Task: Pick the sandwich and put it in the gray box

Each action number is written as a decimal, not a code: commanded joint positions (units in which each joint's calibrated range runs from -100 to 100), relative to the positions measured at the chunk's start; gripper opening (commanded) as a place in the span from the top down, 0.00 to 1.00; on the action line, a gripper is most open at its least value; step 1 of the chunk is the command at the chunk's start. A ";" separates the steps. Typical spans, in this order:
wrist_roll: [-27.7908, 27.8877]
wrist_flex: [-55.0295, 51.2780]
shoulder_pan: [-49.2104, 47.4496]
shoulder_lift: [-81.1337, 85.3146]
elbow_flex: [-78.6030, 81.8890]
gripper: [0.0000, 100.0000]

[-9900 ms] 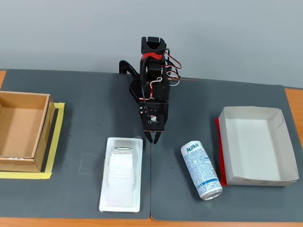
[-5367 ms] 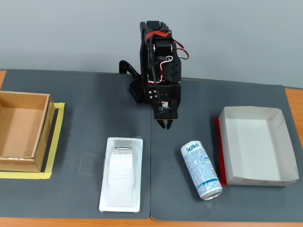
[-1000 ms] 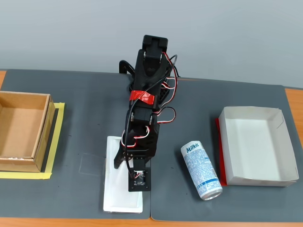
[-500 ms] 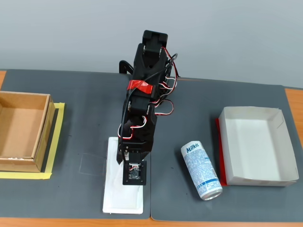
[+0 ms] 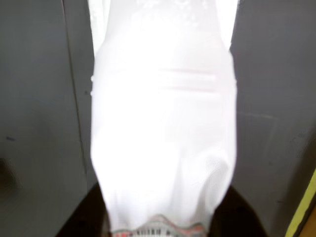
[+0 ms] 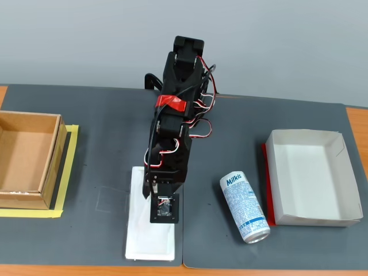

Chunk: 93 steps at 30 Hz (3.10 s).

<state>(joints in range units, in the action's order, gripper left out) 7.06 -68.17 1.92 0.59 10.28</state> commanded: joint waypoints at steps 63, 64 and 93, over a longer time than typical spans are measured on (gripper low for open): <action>-1.82 -6.31 -59.69 22.25 -18.92 0.91; -2.97 -6.31 -59.77 20.30 -21.00 0.91; -24.17 -7.09 -54.77 4.45 -35.38 0.91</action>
<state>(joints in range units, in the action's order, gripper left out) -16.92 -75.46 -54.09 3.99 -22.77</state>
